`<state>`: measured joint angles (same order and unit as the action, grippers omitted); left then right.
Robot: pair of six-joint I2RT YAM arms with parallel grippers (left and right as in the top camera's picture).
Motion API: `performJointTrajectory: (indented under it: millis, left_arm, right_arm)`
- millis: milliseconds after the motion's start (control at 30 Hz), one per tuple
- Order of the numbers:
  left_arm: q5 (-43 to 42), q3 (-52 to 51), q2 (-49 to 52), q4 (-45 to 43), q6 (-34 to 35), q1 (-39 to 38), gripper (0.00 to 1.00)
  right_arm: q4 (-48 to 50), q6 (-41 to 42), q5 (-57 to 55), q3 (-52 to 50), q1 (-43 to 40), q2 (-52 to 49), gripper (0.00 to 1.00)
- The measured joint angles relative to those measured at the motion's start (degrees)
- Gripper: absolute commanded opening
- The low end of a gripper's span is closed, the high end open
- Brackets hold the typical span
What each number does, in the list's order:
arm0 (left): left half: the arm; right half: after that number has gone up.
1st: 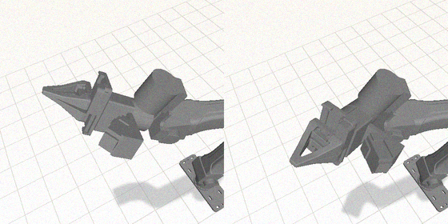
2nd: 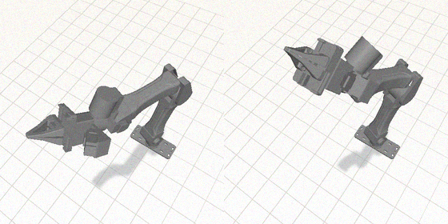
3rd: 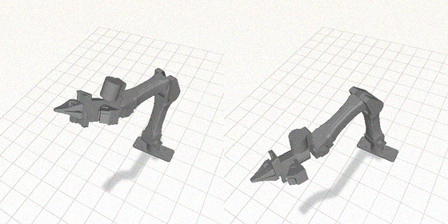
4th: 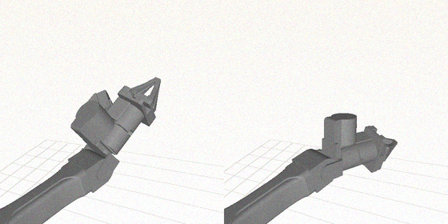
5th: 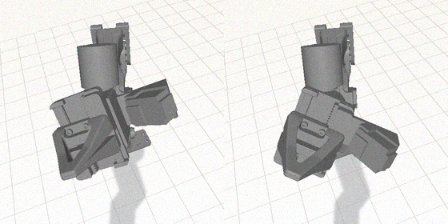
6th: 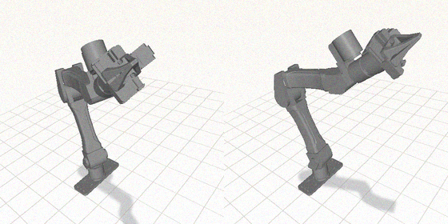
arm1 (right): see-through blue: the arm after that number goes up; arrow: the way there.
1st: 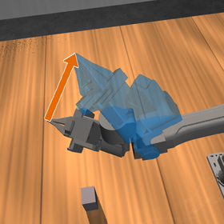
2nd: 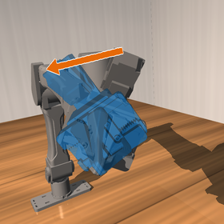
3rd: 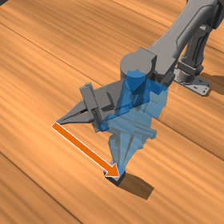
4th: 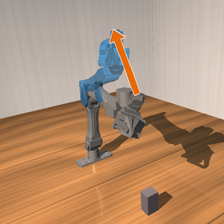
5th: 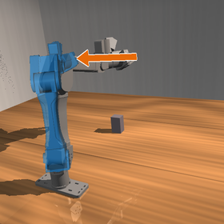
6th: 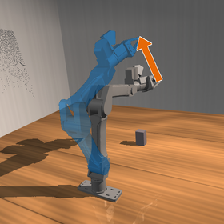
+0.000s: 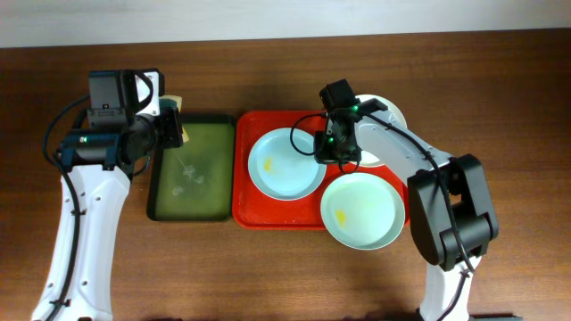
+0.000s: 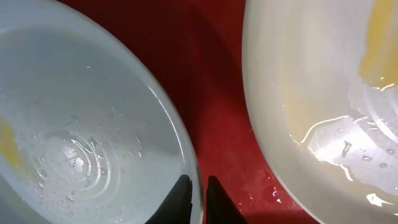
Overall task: Clean dirty plates on tray and stack at the side
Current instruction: 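Lift the sponge with the left gripper and hold it above the tray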
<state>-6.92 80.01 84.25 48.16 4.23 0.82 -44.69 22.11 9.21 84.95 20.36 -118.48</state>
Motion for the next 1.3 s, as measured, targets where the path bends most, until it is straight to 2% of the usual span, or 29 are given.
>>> performJointTrajectory:
  millis: [300, 467, 567, 667, 867, 933, 1067, 1133, 1300]
  left_arm:
    - [0.0, 0.0, 0.0, 0.0, 0.0, 0.0, 0.00]
    - [0.0, 0.0, 0.0, 0.0, 0.0, 0.0, 0.00]
    - [0.0, 0.0, 0.0, 0.0, 0.0, 0.0, 0.00]
    - [0.0, 0.0, 0.0, 0.0, 0.0, 0.0, 0.00]
    - [0.0, 0.0, 0.0, 0.0, 0.0, 0.0, 0.00]
    - [0.0, 0.0, 0.0, 0.0, 0.0, 0.0, 0.00]
    - [0.0, 0.0, 0.0, 0.0, 0.0, 0.0, 0.00]
    - [0.0, 0.0, 0.0, 0.0, 0.0, 0.0, 0.00]
    - [0.0, 0.0, 0.0, 0.0, 0.0, 0.0, 0.00]
  right_arm:
    - [1.4, -0.1, -0.2, 0.0, 0.0, 0.0, 0.12]
    - [1.5, 0.0, -0.2, 0.0, 0.0, 0.0, 0.17]
    - [1.5, 0.0, -0.2, 0.0, 0.0, 0.0, 0.16]
    - [1.5, 0.0, -0.2, -0.2, 0.0, 0.0, 0.08]
    - [1.2, 0.0, -0.3, -0.2, 0.0, 0.0, 0.09]
    - [1.0, 0.0, -0.4, -0.2, 0.0, 0.0, 0.17]
    - [1.0, 0.0, -0.4, -0.2, 0.5, 0.0, 0.17]
    - [1.0, 0.0, -0.4, -0.2, 0.5, 0.0, 0.12]
    - [1.7, -0.1, -1.0, -0.5, 0.5, 0.0, 0.13]
